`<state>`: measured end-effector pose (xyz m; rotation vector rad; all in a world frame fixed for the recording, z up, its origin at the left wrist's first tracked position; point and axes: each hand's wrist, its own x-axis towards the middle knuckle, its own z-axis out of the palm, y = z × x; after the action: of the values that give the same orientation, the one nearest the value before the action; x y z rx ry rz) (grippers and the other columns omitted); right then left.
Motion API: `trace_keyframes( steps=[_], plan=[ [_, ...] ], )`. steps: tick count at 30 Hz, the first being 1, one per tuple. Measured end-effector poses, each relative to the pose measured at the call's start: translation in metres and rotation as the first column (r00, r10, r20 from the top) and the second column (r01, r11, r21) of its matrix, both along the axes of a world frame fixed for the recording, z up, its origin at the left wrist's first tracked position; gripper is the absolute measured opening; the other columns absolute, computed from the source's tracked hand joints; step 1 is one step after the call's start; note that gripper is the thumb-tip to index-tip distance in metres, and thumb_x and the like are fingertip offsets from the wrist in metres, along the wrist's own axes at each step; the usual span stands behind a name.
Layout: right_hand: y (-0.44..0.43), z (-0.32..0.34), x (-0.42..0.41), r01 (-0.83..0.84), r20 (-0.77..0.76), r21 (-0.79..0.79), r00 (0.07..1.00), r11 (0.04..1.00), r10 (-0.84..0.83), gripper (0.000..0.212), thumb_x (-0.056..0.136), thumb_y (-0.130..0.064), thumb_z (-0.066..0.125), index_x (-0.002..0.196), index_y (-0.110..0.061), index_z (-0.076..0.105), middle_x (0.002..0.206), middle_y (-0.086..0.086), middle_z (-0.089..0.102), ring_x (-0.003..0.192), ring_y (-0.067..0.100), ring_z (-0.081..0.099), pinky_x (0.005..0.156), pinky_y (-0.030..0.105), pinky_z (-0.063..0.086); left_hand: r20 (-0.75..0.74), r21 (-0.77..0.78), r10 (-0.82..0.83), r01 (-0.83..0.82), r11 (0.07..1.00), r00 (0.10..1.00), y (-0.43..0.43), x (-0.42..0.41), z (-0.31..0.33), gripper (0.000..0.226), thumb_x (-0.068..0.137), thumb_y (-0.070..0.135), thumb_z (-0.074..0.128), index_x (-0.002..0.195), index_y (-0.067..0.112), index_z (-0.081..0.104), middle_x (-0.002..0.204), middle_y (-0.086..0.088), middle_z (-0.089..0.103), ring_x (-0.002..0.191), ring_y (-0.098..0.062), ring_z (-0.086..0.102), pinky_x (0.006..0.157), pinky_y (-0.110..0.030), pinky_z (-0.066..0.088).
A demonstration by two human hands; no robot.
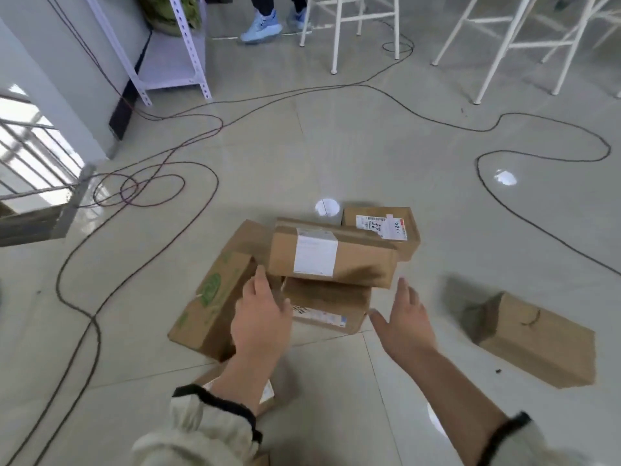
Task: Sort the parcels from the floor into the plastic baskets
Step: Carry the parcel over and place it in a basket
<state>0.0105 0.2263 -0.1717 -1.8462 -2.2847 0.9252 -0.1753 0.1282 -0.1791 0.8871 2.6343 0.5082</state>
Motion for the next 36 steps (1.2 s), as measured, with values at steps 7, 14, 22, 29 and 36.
trace_keyframes(
  steps=[7, 14, 22, 29, 36],
  plan=[
    [0.048, -0.048, -0.034, 0.210, -0.498, -0.079, 0.838, 0.974, -0.222, 0.074, 0.088, -0.030, 0.062, 0.145, -0.007, 0.022, 0.143, 0.011, 0.037, 0.129, 0.026, 0.041, 0.108, 0.039, 0.035, 0.071, 0.234, 0.011, -0.027, 0.972, 0.997, 0.042, -0.018, -0.037, 0.090, 0.086, 0.045, 0.059, 0.151, 0.018, 0.003, 0.154, -0.010, 0.024, 0.134, -0.034, 0.035, 0.099, -0.045, 0.041],
    [0.071, -0.034, -0.023, 0.141, -0.646, -0.483, 0.608, 0.864, -0.461, 0.054, 0.090, -0.034, 0.059, 0.138, -0.023, 0.038, 0.123, -0.002, 0.048, 0.116, 0.021, 0.044, 0.098, 0.036, 0.034, 0.288, 0.392, -0.037, -0.083, 0.916, 0.957, 0.054, -0.033, -0.018, 0.067, 0.079, 0.036, 0.069, 0.134, 0.012, 0.040, 0.126, -0.005, 0.056, 0.113, -0.024, 0.055, 0.090, -0.031, 0.047],
    [0.075, 0.008, -0.003, 0.237, -0.636, -0.481, 0.568, 0.844, -0.522, 0.043, 0.087, -0.034, 0.062, 0.120, -0.008, 0.058, 0.108, 0.009, 0.061, 0.097, 0.023, 0.059, 0.071, 0.030, 0.049, 0.654, 0.342, 0.084, -0.392, 0.854, 0.752, 0.039, -0.045, 0.005, 0.051, 0.085, 0.060, 0.052, 0.120, 0.022, 0.049, 0.107, -0.001, 0.056, 0.101, -0.027, 0.054, 0.078, -0.037, 0.042],
    [0.027, 0.021, 0.058, 0.208, -0.687, -0.471, 0.524, 0.858, -0.504, 0.053, 0.078, -0.039, 0.070, 0.105, 0.005, 0.061, 0.100, 0.012, 0.062, 0.095, 0.024, 0.064, 0.083, 0.035, 0.053, 0.777, 0.465, -0.062, -0.504, 0.728, 0.626, -0.027, -0.013, 0.010, 0.028, 0.081, 0.042, 0.067, 0.086, 0.018, 0.053, 0.093, -0.001, 0.072, 0.091, -0.018, 0.067, 0.076, -0.035, 0.054],
    [0.000, -0.006, 0.083, 0.091, -0.621, -0.499, 0.656, 0.862, -0.429, 0.042, 0.058, -0.035, 0.074, 0.072, -0.003, 0.052, 0.067, 0.003, 0.052, 0.063, 0.011, 0.062, 0.075, 0.031, 0.055, 0.739, 0.471, -0.147, -0.348, 0.811, 0.658, -0.049, 0.001, -0.002, 0.035, 0.080, 0.028, 0.069, 0.070, 0.017, 0.038, 0.101, -0.026, 0.063, 0.101, -0.037, 0.063, 0.097, -0.056, 0.044]
  ],
)
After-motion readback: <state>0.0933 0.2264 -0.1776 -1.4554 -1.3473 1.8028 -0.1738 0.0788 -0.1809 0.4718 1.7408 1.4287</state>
